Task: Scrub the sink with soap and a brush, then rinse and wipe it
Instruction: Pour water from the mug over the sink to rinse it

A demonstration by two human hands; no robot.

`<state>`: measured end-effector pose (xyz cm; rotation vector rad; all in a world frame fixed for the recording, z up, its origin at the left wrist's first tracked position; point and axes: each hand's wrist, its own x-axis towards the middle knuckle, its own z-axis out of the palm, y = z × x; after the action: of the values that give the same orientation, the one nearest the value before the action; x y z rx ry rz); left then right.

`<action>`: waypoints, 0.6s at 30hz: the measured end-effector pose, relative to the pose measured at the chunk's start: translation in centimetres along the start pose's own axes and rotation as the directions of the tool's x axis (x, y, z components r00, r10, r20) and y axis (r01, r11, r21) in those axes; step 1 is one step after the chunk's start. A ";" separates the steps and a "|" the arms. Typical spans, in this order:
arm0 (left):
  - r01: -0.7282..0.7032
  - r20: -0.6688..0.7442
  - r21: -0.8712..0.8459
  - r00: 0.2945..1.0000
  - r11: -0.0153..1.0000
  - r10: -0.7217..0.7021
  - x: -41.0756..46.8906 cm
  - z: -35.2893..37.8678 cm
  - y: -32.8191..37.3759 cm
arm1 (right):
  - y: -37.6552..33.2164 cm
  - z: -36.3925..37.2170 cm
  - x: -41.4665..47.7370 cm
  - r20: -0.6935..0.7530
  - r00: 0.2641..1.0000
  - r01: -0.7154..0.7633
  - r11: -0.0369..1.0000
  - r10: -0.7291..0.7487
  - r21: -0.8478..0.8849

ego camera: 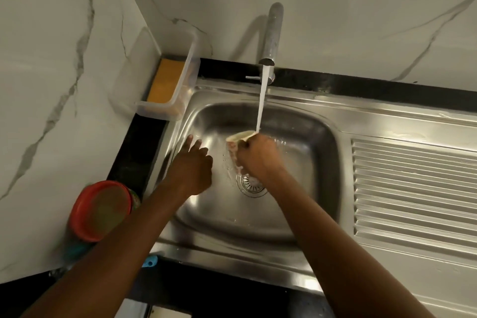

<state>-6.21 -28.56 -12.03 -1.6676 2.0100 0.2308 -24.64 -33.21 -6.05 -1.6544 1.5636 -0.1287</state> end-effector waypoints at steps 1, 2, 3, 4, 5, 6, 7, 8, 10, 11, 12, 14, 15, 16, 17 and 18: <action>-0.001 0.021 0.052 1.000 0.999 0.000 -0.1 -0.2 -0.4 | -0.9 0.4 0.0 0.043 0.997 0.069 0.997 -0.067 -0.040; -0.001 0.040 0.085 0.999 0.996 -0.002 -0.3 -0.2 -0.8 | -1.4 0.7 -0.3 0.104 0.987 0.128 0.988 -0.119 -0.084; 0.001 0.058 0.108 0.998 0.994 -0.007 -0.5 -0.2 -1.0 | -1.3 1.1 -0.5 0.167 0.973 0.182 0.975 -0.160 -0.125; 0.004 0.080 0.125 0.997 0.992 -0.014 -0.7 -0.1 -1.3 | -0.8 1.5 -0.8 0.222 0.960 0.212 0.963 -0.174 -0.164; 0.008 0.103 0.133 0.994 0.991 -0.022 -0.9 0.1 -1.5 | 0.1 2.0 -0.9 0.261 0.949 0.228 0.956 -0.176 -0.184; 0.004 0.125 0.143 0.992 0.990 -0.022 -1.1 0.3 -1.7 | 1.1 2.1 -1.1 0.291 0.941 0.233 0.952 -0.171 -0.197; -0.008 0.139 0.161 0.990 0.987 -0.014 -1.1 0.6 -1.9 | 2.1 2.1 -1.2 0.314 0.934 0.244 0.948 -0.173 -0.203; -0.027 0.146 0.184 0.989 0.983 0.000 -1.1 0.9 -2.1 | 3.1 1.8 -1.3 0.331 0.929 0.248 0.945 -0.169 -0.214; -0.051 0.141 0.209 0.990 0.976 0.021 -1.1 1.5 -2.3 | 4.9 0.9 -1.6 0.362 0.923 0.226 0.942 -0.127 -0.247; -0.056 0.141 0.212 0.990 0.976 0.026 -1.0 1.8 -2.4 | 5.6 0.4 -1.5 0.364 0.927 0.195 0.942 -0.086 -0.274; -0.064 0.142 0.219 0.989 0.974 0.033 -1.0 2.0 -2.5 | 6.3 0.1 -1.3 0.350 0.936 0.145 0.941 -0.031 -0.306; -0.094 0.130 0.250 0.990 0.964 0.063 -1.0 2.4 -2.9 | 7.0 0.0 -0.4 0.287 0.956 0.038 0.936 0.068 -0.349; -0.110 0.114 0.265 0.990 0.958 0.083 -1.0 2.5 -3.1 | 6.9 0.2 0.1 0.241 0.967 0.005 0.936 0.085 -0.352; -0.123 0.098 0.274 0.990 0.954 0.099 -1.1 2.5 -3.3 | 6.5 0.5 0.5 0.188 0.979 -0.007 0.937 0.077 -0.349; -0.128 0.083 0.272 0.991 0.954 0.110 -1.1 2.5 -3.5 | 5.6 0.9 0.7 0.141 0.988 -0.002 0.938 0.055 -0.348; -0.135 0.075 0.274 0.990 0.952 0.118 -1.3 2.3 -3.7 | 4.6 1.3 0.7 0.112 0.994 0.028 0.937 0.012 -0.349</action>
<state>-1.89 -27.29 -12.72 -1.3459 2.0034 0.0367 -27.28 -32.64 -10.04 -1.9039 1.5581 0.2513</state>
